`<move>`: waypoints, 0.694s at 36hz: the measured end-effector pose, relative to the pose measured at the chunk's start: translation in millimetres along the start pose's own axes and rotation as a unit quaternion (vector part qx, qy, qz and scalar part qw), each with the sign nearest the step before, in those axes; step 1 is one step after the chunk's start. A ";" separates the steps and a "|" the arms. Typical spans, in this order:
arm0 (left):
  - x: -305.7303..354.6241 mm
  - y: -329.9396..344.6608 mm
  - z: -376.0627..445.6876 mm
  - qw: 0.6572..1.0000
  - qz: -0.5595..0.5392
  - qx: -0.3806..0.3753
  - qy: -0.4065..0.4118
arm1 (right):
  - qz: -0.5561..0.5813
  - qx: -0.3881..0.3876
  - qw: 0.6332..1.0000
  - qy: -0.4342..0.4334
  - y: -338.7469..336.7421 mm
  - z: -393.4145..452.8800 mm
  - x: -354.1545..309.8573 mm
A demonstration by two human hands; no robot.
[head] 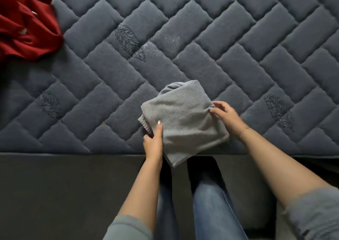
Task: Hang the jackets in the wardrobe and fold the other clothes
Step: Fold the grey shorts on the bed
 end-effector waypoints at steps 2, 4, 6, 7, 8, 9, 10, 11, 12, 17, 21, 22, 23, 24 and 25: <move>-2.4 5.0 -0.8 1.000 0.024 0.017 -0.012 | 0.003 -0.066 0.998 0.018 1.4 6.5 -1.2; -5.7 10.3 -1.6 0.998 0.047 0.035 -0.001 | 0.019 -0.111 0.993 0.022 2.9 8.9 -2.4; -9.3 14.6 -4.8 0.999 0.031 0.012 0.012 | 0.022 -0.126 0.992 0.018 3.1 11.3 -5.5; -12.5 16.6 -6.6 1.000 0.005 -0.015 0.008 | 0.021 -0.129 0.991 0.018 2.5 12.7 -6.7; -16.2 18.9 -8.9 0.998 -0.033 -0.047 0.000 | 0.022 -0.130 0.991 0.016 1.4 13.9 -8.7; -20.3 21.7 -13.0 0.994 -0.073 -0.078 -0.011 | 0.019 -0.133 0.991 0.012 -0.5 15.5 -11.1; -24.4 24.6 -16.9 0.989 -0.106 -0.100 -0.020 | 0.015 -0.134 0.991 0.007 -2.8 17.0 -14.4; -28.1 27.2 -20.3 0.985 -0.132 -0.112 -0.026 | 0.006 -0.135 0.991 -0.002 -5.0 17.8 -18.5; -31.6 28.1 -23.7 0.980 -0.158 -0.118 -0.027 | -0.005 -0.136 0.991 -0.013 -6.9 17.2 -24.4; -45.2 16.4 -51.2 0.977 -0.186 -0.098 0.023 | -0.059 -0.177 0.981 -0.051 -14.7 -1.1 -59.1; -62.3 -15.5 -87.1 0.983 -0.136 -0.038 0.114 | -0.063 -0.224 0.970 -0.076 -7.6 -34.2 -88.0; -69.9 -25.2 -98.0 0.979 -0.153 -0.037 0.128 | -0.061 -0.236 0.966 -0.082 -2.5 -45.2 -94.6; -78.4 -35.4 -109.3 0.973 -0.181 -0.038 0.137 | -0.062 -0.250 0.962 -0.085 3.6 -56.3 -100.2; -87.1 -45.9 -119.2 0.965 -0.220 -0.043 0.135 | -0.062 -0.265 0.959 -0.083 10.3 -68.7 -105.6; -95.6 -57.4 -128.8 0.956 -0.260 -0.053 0.126 | -0.059 -0.283 0.954 -0.085 17.0 -81.1 -110.2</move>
Point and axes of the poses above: each hand's wrist, its own z-axis towards the middle knuckle, its own y-axis out of the palm, x = y × z, the point moved 1 cm from there along z, towards the middle knuckle, and after that the axes turned 13 degrees about -y, right-handed, at the moved point
